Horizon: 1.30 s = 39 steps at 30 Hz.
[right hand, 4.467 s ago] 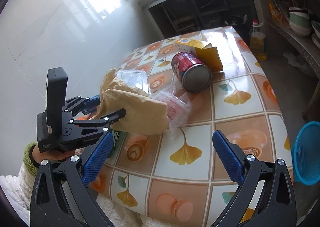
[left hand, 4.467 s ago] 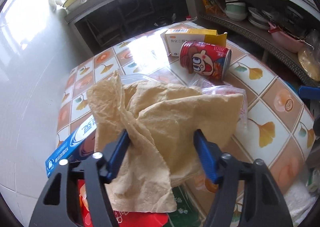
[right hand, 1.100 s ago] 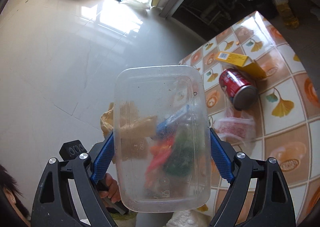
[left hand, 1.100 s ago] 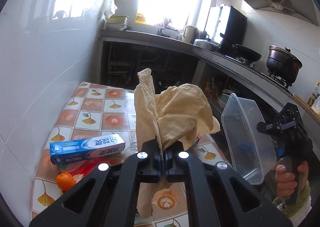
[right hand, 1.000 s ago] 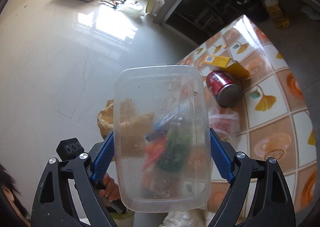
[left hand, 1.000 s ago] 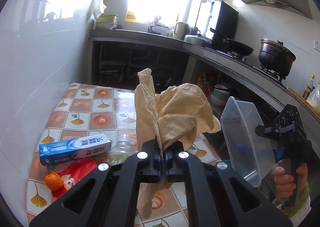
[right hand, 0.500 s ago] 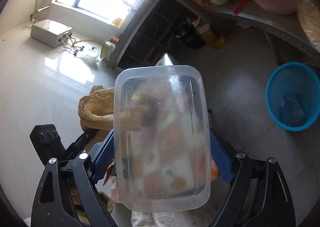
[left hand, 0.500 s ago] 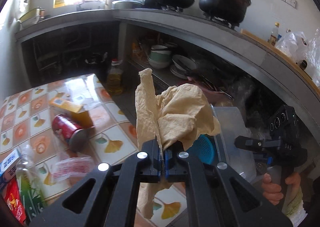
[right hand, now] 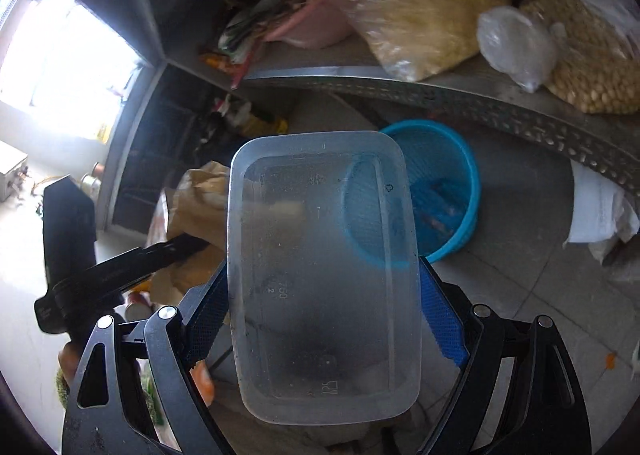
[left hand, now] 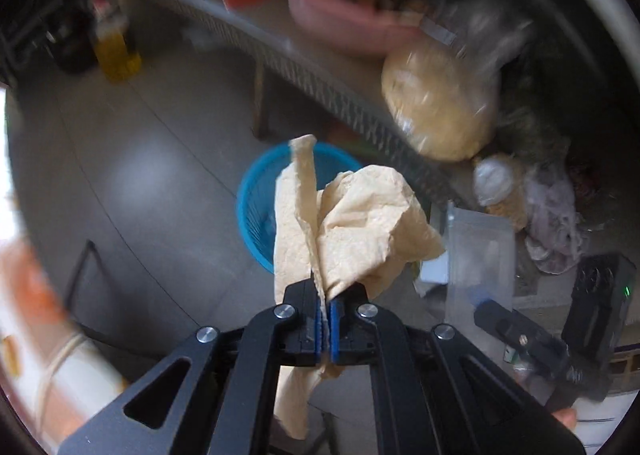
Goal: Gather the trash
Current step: 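Carry the paper bag and plastic box to the blue wastebasket with both grippers, then release the paper bag with the left gripper while the right gripper drops the plastic box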
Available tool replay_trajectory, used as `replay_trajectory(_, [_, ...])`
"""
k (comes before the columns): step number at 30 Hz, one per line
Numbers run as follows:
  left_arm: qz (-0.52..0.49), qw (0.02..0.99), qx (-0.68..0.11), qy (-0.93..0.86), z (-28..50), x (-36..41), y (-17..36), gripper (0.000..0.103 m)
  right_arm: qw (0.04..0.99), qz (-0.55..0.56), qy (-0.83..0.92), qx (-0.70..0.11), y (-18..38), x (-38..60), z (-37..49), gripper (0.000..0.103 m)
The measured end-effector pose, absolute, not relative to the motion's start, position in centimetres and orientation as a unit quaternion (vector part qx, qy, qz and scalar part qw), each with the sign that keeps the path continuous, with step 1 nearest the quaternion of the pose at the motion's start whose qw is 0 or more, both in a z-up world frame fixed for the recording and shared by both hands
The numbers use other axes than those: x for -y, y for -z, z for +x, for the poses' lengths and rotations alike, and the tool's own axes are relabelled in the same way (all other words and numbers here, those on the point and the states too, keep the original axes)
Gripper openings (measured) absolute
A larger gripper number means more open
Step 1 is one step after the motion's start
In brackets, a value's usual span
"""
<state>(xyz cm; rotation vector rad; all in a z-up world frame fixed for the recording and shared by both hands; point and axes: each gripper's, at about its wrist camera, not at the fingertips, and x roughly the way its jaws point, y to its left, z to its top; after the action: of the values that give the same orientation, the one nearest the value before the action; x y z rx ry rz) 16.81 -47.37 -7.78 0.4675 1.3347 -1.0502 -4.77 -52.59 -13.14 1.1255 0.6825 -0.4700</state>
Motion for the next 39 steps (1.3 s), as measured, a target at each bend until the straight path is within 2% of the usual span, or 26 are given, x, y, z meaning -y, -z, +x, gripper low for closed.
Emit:
replay_trajectory(6, [0.241,0.606,-0.634,0.415,17.9,52.6,16.4,0.003,0.741,0.534,0.246,-0.324,16.5,54.8,-4.0,0.082])
replay_trajectory(12, [0.211,0.578,-0.68,0.399,19.9,56.0,21.3,0.005,0.73,0.534,0.264,-0.334,17.8,55.4,-4.5,0.082])
replay_trajectory(13, [0.205,0.574,-0.685,0.399,20.1,56.5,21.8,0.008,0.729,0.534,0.268,-0.334,18.0,55.5,-4.6,0.082])
replay_trajectory(14, [0.196,0.57,-0.691,0.399,20.2,57.0,22.4,0.017,0.727,0.534,0.271,-0.336,18.3,55.8,-4.7,0.082])
replay_trajectory(16, [0.175,0.563,-0.705,0.395,20.5,57.4,23.1,0.048,0.726,0.531,0.278,-0.336,18.7,56.1,-4.7,0.082])
replay_trajectory(19, [0.143,0.558,-0.714,0.398,20.9,57.4,23.6,0.057,0.722,0.53,0.285,-0.34,20.2,57.0,-3.9,0.082])
replay_trajectory(21, [0.132,0.558,-0.716,0.398,21.2,57.4,23.6,0.059,0.723,0.527,0.285,-0.344,21.2,57.4,-2.9,0.082])
replay_trajectory(27, [0.095,0.577,-0.706,0.4,22.6,56.2,21.0,0.059,0.728,0.503,0.274,-0.376,23.5,58.4,2.1,0.082])
replay_trajectory(34, [0.099,0.618,-0.654,0.425,24.0,52.0,12.6,0.062,0.763,0.413,0.273,-0.417,24.5,58.4,8.7,0.089])
replay_trajectory(39, [0.108,0.641,-0.614,0.447,24.2,47.1,6.7,0.066,0.76,0.371,0.295,-0.444,25.4,57.9,9.0,0.09])
